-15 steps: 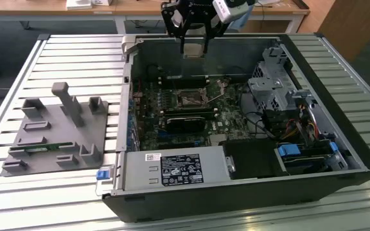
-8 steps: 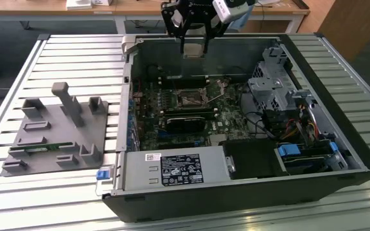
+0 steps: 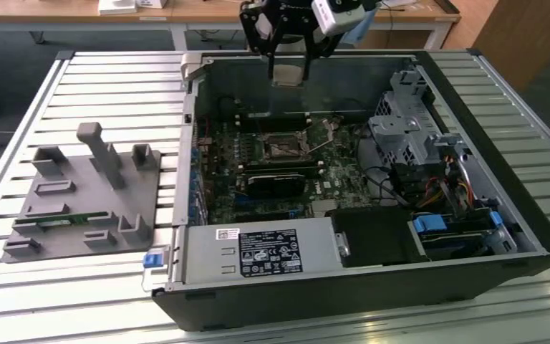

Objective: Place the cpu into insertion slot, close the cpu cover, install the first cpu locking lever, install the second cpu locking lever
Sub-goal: 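Place the cpu into insertion slot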

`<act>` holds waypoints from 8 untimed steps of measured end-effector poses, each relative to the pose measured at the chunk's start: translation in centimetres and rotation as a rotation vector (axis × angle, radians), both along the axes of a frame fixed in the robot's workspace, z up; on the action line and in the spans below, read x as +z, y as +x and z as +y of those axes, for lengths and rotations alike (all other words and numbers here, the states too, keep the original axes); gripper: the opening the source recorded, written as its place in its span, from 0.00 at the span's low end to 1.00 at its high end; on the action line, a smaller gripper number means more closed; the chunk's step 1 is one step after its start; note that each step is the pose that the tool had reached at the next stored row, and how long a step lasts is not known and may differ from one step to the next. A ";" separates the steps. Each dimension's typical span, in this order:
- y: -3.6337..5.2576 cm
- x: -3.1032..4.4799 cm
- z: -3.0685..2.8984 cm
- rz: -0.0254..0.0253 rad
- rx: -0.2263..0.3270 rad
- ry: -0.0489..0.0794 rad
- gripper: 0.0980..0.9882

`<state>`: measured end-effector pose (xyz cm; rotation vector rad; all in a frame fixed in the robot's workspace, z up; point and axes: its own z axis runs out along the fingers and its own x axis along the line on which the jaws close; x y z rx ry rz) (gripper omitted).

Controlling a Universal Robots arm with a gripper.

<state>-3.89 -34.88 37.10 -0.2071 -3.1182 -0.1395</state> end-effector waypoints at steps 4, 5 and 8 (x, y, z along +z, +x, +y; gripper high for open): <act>0.00 -0.05 0.00 0.0000 -0.068 0.000 0.49; 0.00 -0.06 0.00 0.0000 -0.084 0.000 0.49; 0.00 -0.09 0.00 -0.0001 -0.130 0.000 0.49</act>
